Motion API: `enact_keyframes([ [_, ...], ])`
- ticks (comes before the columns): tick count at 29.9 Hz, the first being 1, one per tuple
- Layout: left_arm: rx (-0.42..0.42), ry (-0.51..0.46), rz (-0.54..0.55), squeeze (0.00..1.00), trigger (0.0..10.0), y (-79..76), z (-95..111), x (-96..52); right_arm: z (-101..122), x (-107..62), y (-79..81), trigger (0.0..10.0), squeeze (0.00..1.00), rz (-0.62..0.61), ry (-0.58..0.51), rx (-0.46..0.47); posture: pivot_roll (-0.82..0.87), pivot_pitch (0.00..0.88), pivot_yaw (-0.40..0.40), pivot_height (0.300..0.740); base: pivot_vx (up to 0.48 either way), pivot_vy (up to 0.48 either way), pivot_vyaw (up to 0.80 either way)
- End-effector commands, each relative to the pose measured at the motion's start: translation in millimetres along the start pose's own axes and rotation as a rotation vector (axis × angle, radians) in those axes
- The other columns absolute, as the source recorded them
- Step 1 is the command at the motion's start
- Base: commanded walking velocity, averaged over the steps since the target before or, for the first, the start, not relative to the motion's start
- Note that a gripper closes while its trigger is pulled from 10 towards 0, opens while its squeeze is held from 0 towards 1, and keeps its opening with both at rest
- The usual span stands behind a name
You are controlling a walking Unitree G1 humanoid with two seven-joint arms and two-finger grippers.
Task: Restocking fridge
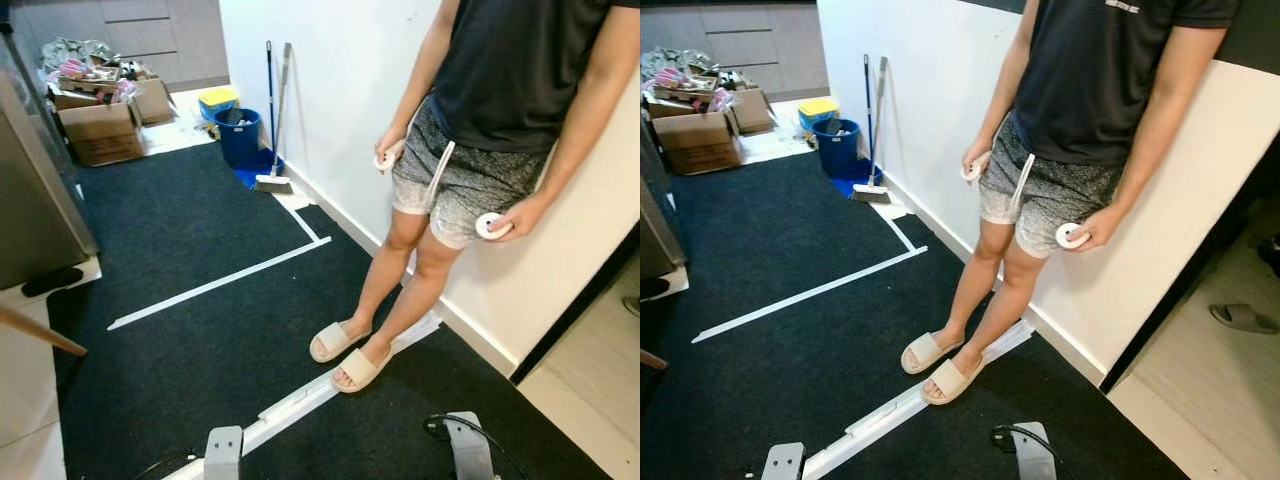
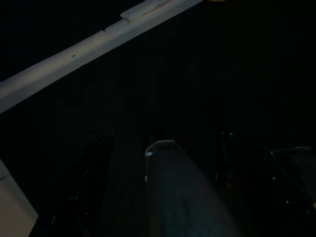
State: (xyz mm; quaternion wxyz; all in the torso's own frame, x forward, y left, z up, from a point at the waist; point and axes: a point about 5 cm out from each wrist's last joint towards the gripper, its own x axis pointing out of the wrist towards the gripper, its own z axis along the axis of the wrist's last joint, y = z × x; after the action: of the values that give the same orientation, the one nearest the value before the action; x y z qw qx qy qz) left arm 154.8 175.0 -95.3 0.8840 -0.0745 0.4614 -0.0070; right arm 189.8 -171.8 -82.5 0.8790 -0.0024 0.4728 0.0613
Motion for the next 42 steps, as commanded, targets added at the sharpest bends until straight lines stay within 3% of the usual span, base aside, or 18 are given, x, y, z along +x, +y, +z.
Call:
enact_keyframes([
  [1,0.012,0.008,-0.013,0.00,10.0,-4.4,-3.3,0.1,-0.6,-0.4,-0.7,10.0,0.00,0.011,-0.004,0.000,0.03,0.000,-0.028,0.740,0.000,0.000,0.80],
  [7,0.002,0.016,-0.025,0.00,10.0,-6.4,-5.2,0.0,-1.1,-0.7,-2.1,10.0,0.00,0.004,-0.003,0.005,0.03,0.000,-0.031,0.740,0.000,0.000,0.69],
  [24,-0.029,0.019,-0.058,0.00,10.0,-5.2,-6.5,-0.9,-0.7,-0.7,-1.4,10.0,0.00,0.018,-0.006,-0.007,0.03,0.000,-0.032,0.740,0.000,0.000,0.05],
  [42,-0.027,0.027,-0.072,0.00,10.0,-4.5,-7.8,-1.4,-2.0,-0.7,-0.1,10.0,0.00,0.026,-0.003,-0.017,0.04,0.000,-0.024,0.740,0.000,0.000,0.77],
])
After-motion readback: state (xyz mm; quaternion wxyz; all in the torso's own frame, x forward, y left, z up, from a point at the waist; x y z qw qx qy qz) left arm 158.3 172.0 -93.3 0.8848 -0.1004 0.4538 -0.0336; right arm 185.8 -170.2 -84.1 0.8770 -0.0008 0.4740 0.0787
